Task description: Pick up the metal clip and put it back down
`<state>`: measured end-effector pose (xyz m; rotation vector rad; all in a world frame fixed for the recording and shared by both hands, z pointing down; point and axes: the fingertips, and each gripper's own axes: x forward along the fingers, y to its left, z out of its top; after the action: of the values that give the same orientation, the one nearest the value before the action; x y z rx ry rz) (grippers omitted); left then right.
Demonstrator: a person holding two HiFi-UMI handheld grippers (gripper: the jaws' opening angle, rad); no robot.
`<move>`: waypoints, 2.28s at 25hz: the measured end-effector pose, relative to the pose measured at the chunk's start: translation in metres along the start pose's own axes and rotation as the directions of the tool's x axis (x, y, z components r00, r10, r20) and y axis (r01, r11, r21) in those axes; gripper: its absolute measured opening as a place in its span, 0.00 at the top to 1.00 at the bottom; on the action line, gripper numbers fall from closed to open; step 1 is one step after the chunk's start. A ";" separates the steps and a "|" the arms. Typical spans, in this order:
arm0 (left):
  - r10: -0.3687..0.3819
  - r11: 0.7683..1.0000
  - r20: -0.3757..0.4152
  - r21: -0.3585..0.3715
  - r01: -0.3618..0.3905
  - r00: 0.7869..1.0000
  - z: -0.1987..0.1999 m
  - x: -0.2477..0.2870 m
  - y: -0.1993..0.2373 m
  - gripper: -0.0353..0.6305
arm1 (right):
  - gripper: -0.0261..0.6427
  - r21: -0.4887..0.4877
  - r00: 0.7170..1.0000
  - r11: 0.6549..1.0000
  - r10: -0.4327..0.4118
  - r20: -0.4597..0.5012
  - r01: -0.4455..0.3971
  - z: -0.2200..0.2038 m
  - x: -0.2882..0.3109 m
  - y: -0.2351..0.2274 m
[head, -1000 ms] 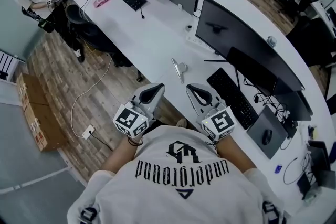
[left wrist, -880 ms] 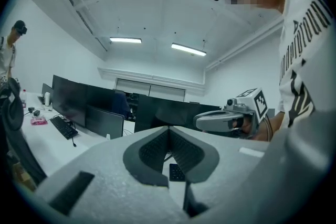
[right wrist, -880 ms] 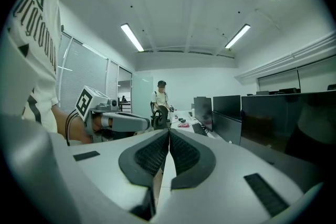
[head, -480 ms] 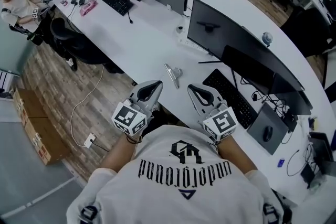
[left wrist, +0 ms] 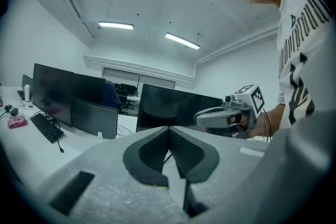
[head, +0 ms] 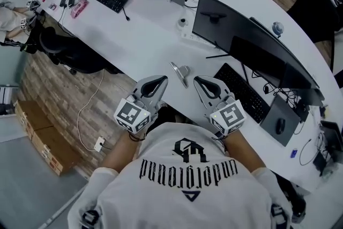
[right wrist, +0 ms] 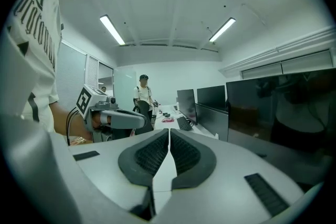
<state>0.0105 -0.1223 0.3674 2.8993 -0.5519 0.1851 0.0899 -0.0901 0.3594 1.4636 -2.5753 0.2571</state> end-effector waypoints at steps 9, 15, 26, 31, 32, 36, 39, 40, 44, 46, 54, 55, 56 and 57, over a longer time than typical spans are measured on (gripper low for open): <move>-0.046 0.999 -0.051 -0.004 0.046 0.998 -0.018 0.012 0.047 0.93 | 0.94 0.071 0.996 0.995 -0.069 -0.055 0.073 -0.031 0.042 -0.023; -0.085 0.996 -0.080 -0.013 0.084 0.993 -0.043 0.029 0.072 0.93 | 0.94 0.109 0.992 0.990 -0.075 -0.103 0.087 -0.063 0.069 -0.038; -0.150 0.988 -0.143 -0.067 0.142 0.978 -0.099 0.053 0.089 0.93 | 0.93 0.163 0.977 0.979 -0.087 -0.192 0.119 -0.128 0.093 -0.056; -0.168 0.984 -0.174 -0.094 0.154 0.970 -0.126 0.062 0.095 0.92 | 0.87 0.199 0.971 0.973 -0.072 -0.229 0.119 -0.157 0.103 -0.064; -0.170 0.983 -0.178 -0.095 0.155 0.969 -0.131 0.064 0.097 0.92 | 0.85 0.207 0.970 0.971 -0.066 -0.235 0.116 -0.164 0.106 -0.066; -0.182 0.980 -0.191 -0.111 0.163 0.964 -0.150 0.073 0.100 0.92 | 0.82 0.229 0.963 0.966 -0.060 -0.262 0.122 -0.189 0.114 -0.072; -0.193 0.978 -0.210 -0.115 0.172 0.958 -0.164 0.080 0.103 0.92 | 0.81 0.245 0.957 0.960 -0.063 -0.282 0.136 -0.208 0.121 -0.078; -0.196 0.978 -0.217 -0.117 0.174 0.956 -0.169 0.081 0.104 0.92 | 0.81 0.250 0.955 0.958 -0.063 -0.291 0.139 -0.214 0.123 -0.080; -0.204 0.975 -0.233 -0.137 0.175 0.951 -0.185 0.089 0.109 0.92 | 0.81 0.267 0.944 0.952 -0.056 -0.326 0.149 -0.239 0.129 -0.087; -0.205 0.974 -0.240 -0.145 0.174 0.949 -0.193 0.093 0.112 0.92 | 0.81 0.276 0.938 0.948 -0.057 -0.341 0.158 -0.250 0.132 -0.089; -0.226 0.970 -0.281 -0.155 0.189 0.933 -0.227 0.104 0.114 0.92 | 0.81 0.322 0.918 0.931 -0.031 -0.396 0.171 -0.296 0.143 -0.093; -0.227 0.969 -0.285 -0.159 0.187 0.932 -0.231 0.105 0.114 0.92 | 0.81 0.322 0.915 0.931 -0.031 -0.401 0.172 -0.298 0.144 -0.093; -0.227 0.969 -0.288 -0.164 0.185 0.930 -0.234 0.106 0.114 0.93 | 0.81 0.321 0.913 0.931 -0.031 -0.407 0.174 -0.301 0.144 -0.094; -0.227 0.968 -0.293 -0.169 0.184 0.929 -0.238 0.106 0.114 0.92 | 0.81 0.319 0.910 0.931 -0.031 -0.412 0.176 -0.303 0.144 -0.094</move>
<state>0.0448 -0.2152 0.6334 2.6916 -0.1952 0.5377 0.1164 -0.1876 0.6932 1.4598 -2.1835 0.9406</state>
